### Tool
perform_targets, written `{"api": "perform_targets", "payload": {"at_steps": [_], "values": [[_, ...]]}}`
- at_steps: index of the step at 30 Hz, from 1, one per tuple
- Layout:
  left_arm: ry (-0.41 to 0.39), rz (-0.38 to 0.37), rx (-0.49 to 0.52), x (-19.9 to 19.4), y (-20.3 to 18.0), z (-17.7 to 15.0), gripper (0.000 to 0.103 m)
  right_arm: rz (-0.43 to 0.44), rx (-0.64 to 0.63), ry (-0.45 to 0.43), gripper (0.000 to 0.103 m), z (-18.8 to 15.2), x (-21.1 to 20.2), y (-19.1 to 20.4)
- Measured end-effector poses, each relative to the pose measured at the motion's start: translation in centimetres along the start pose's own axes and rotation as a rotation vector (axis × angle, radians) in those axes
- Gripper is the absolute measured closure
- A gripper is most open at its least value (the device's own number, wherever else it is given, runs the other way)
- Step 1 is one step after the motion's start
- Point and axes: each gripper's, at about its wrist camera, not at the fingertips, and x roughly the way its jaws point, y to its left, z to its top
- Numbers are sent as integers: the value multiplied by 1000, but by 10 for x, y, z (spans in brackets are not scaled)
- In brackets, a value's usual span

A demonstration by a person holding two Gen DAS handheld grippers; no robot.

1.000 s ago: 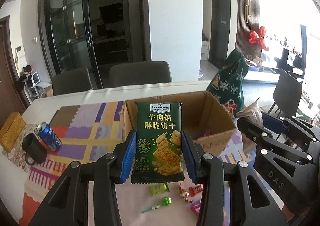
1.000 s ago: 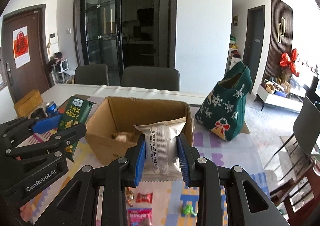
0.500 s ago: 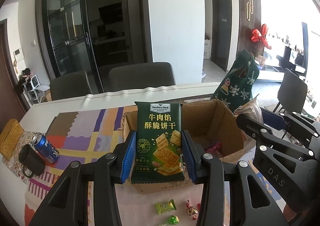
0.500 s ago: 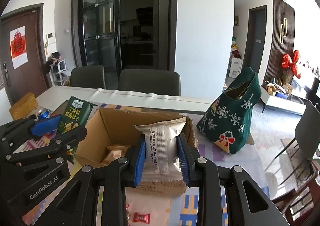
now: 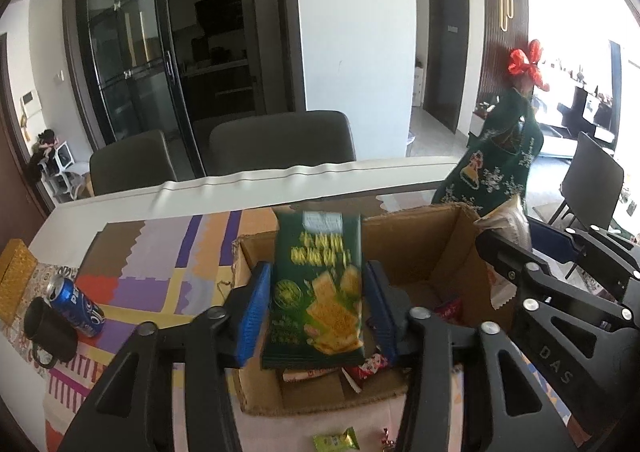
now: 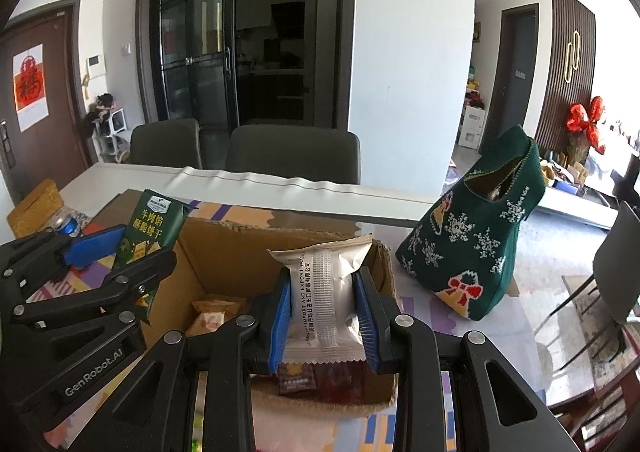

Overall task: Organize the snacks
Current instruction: 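Carry both packs over the box and open both tools to drop them, then move both tools back toward the remaining candies on the table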

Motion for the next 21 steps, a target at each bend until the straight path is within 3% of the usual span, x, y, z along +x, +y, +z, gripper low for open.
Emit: {"api": "perform_targets", "payload": {"at_steps": [1, 3, 4, 11, 21], "values": [[-3, 5, -5, 1, 2, 1, 47, 3, 3, -1, 70, 1, 2, 0], [-9, 17, -14, -1, 5, 1, 40, 1, 12, 3, 51, 2, 5, -2], [-11, 21, -15, -2, 6, 1, 40, -4, 17, 4, 50, 2, 6, -3], [-35, 43, -7, -24, 11, -10, 34, -4, 44, 12, 48, -5, -6, -9], [-37, 9, 4, -61, 6, -36, 30, 12, 47, 4, 40, -29, -44, -3]]}}
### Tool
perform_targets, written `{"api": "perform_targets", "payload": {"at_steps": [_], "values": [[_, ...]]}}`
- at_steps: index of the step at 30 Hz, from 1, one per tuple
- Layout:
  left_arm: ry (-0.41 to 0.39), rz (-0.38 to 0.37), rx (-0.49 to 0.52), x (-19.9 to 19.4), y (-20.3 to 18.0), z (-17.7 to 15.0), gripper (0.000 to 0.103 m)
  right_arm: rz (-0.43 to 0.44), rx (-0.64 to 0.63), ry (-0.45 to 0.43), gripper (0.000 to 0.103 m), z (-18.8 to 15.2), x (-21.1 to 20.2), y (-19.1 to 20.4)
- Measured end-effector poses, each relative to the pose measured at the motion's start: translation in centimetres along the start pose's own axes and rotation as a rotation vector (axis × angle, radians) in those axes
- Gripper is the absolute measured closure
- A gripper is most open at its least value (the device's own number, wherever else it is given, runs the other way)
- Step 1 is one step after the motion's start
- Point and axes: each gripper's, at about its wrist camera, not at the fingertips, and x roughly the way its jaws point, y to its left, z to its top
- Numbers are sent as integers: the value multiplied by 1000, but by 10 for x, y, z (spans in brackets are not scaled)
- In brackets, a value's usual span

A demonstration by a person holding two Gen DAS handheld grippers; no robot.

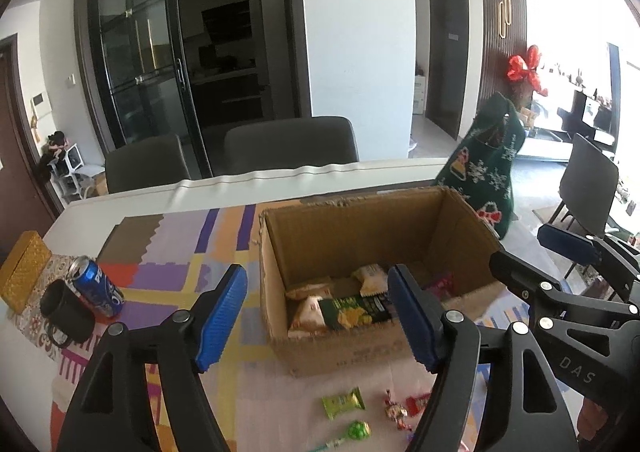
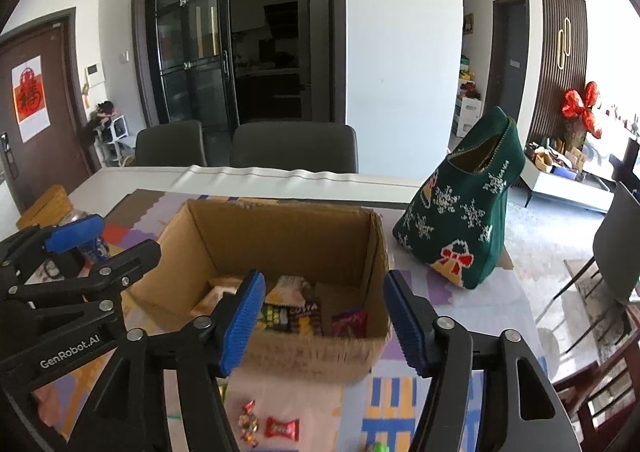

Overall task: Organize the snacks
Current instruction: 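Move both tools back toward the remaining candies on the table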

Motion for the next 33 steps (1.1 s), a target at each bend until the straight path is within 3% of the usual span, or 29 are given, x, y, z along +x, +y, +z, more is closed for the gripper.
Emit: {"api": "perform_targets", "payload": {"at_steps": [15, 33], "values": [[33, 8, -8, -45, 7, -51, 23, 11, 9, 21, 35, -38, -41, 4], [160, -35, 36, -35, 8, -123, 23, 34, -25, 209, 35, -113, -27, 27]]}}
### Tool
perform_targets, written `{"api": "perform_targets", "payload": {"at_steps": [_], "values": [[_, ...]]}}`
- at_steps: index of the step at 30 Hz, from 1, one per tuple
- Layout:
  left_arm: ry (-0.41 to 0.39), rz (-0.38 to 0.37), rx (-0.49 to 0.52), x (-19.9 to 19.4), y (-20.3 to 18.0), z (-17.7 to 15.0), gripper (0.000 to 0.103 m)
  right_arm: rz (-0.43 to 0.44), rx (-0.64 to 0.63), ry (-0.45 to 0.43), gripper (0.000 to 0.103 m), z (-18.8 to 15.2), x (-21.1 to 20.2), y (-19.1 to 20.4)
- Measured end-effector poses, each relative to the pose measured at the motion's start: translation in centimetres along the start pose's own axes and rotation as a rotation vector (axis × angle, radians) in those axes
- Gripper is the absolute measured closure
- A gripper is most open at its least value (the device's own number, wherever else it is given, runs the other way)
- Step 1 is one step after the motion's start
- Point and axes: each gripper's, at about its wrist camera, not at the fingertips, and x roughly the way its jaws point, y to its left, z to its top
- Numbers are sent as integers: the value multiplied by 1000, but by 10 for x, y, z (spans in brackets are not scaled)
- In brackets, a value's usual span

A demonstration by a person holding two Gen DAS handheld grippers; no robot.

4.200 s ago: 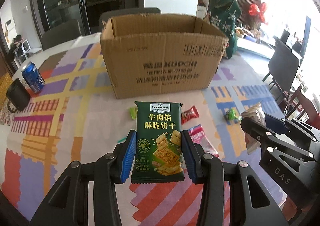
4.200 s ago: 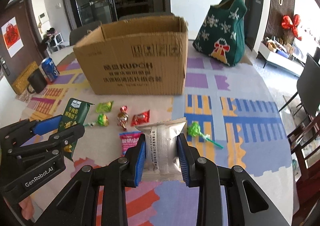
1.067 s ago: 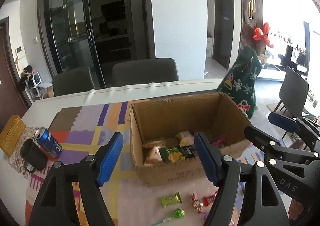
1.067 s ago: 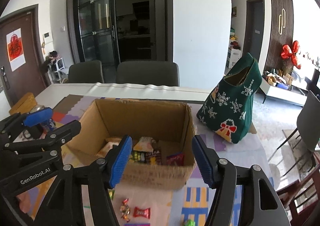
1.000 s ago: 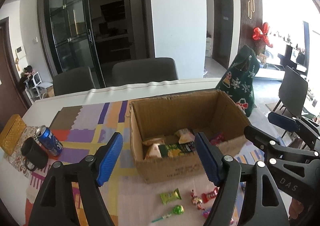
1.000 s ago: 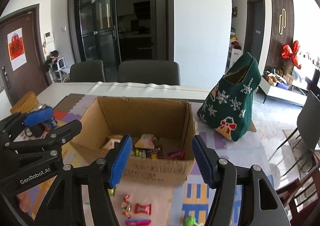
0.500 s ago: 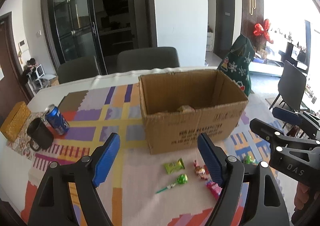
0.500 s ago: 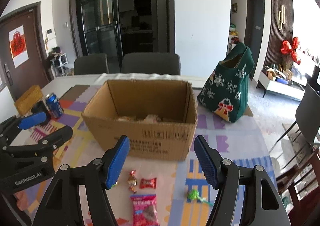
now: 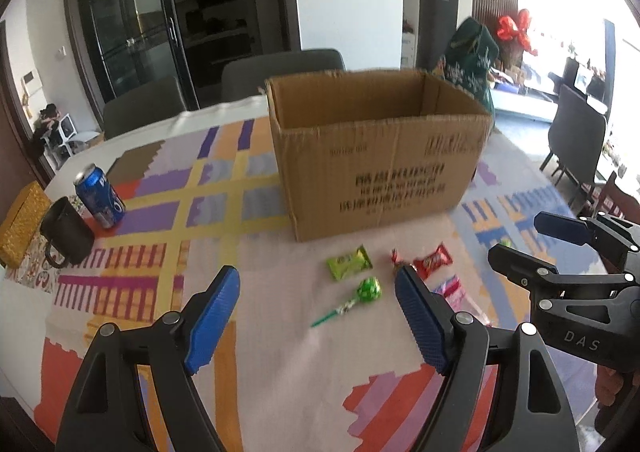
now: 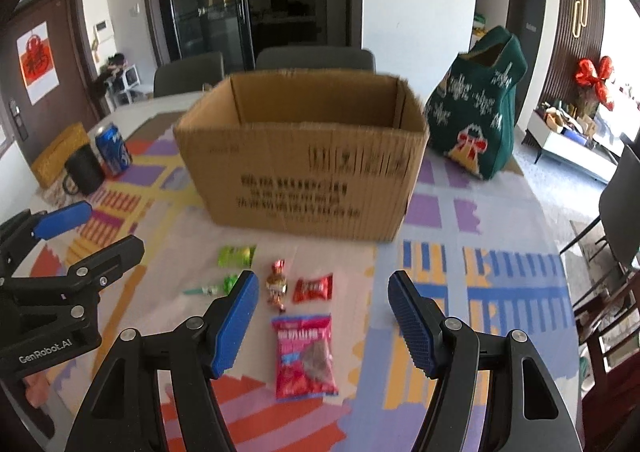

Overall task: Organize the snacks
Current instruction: 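Move both tools back toward the remaining candies on the table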

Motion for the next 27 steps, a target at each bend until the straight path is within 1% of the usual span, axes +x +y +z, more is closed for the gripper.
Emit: {"api": "perform_targets", "payload": {"at_steps": [6, 12, 20, 27], "values": [[36, -26, 64, 18, -2, -13, 23, 4, -7, 71, 35, -19, 16, 6], [69, -72, 139, 39, -3, -17, 23, 4, -3, 146, 35, -33, 36, 9], [135, -145, 165, 75, -5, -21, 23, -6, 0, 233, 35, -47, 65, 10], [173, -164, 196, 102, -13, -22, 24, -18, 13, 272, 35, -51, 80, 7]]}}
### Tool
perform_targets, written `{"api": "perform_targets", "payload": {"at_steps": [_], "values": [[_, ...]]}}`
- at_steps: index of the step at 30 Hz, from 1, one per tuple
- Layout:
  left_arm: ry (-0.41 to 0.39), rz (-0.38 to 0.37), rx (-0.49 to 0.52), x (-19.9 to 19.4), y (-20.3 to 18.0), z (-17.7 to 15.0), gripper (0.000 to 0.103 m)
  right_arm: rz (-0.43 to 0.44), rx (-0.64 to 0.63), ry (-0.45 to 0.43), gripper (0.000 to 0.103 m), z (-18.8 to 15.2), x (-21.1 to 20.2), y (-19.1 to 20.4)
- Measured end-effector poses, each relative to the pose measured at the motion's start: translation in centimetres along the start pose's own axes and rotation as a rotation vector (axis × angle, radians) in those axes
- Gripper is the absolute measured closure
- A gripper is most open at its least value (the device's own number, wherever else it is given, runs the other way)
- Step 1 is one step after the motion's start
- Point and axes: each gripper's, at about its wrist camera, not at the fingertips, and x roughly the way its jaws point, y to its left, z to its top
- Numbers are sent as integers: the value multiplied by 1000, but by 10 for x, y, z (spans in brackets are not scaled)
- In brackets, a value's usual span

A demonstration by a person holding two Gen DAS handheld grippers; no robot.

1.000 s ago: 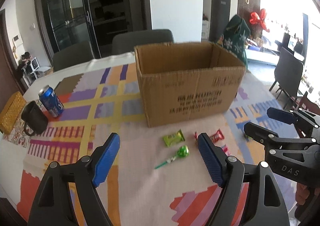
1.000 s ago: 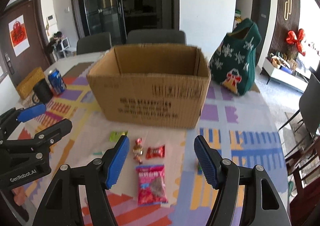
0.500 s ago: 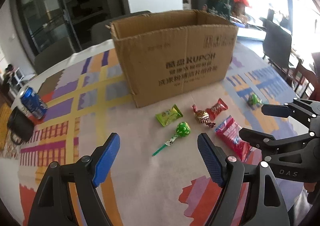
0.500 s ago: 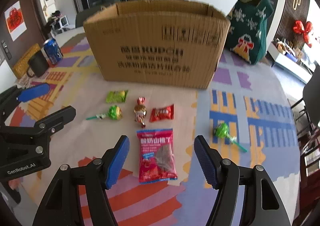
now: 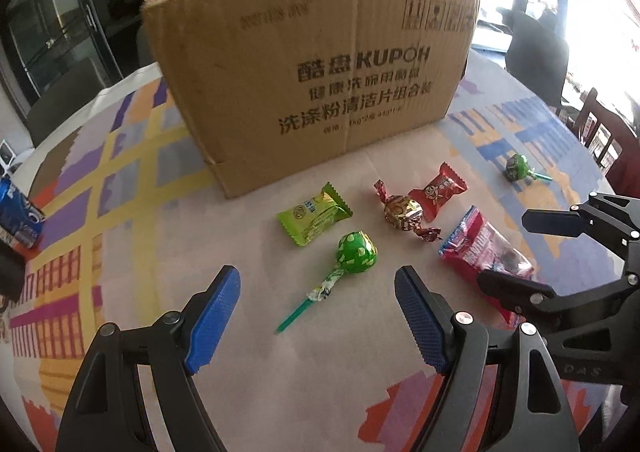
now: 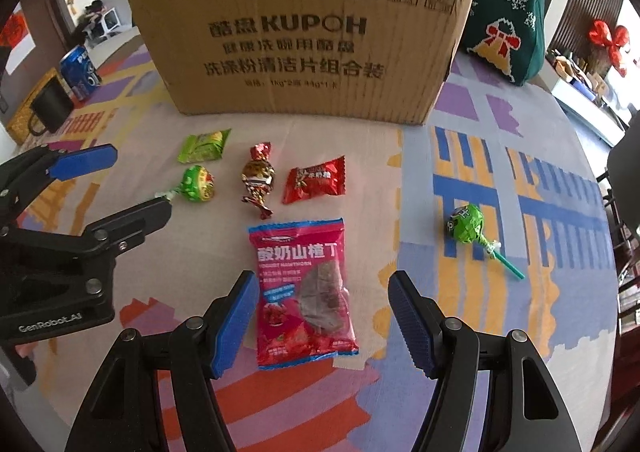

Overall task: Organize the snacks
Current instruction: 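Move both tools back toward the remaining candies on the table, then grasp the pink hawthorn bag with the right tool while the left tool grasps the green lollipop, then carry both items over the box and open both tools to release them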

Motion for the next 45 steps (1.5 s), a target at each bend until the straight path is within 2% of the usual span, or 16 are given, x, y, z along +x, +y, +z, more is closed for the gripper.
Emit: {"api": "perform_targets", "payload": {"at_steps": [4, 10, 16, 18, 19, 23, 26, 35, 45], "values": [[11, -14, -5, 13, 0, 3, 24, 10, 0, 11, 35, 1, 6, 1], [18, -30, -9, 24, -5, 8, 31, 22, 5, 20, 35, 3, 15, 3], [42, -34, -19, 35, -9, 13, 49, 20, 15, 14, 37, 4, 17, 1], [40, -35, -16, 35, -11, 13, 55, 10, 18, 5, 47, 3, 17, 0], [42, -40, -19, 35, -12, 13, 57, 10, 16, 2, 50, 3, 17, 0], [45, -32, -28, 33, -15, 13, 78, 9, 19, -5, 57, 4, 17, -2], [49, -28, -38, 32, -18, 11, 78, 8, 11, -18, 60, 4, 14, -3], [40, -17, -91, 10, -16, 0, 78, 28, 23, -40, 61, 2, 3, -6], [-47, -1, -139, -30, -14, 8, 78, 42, 28, -107, 61, 5, -23, -13]]}}
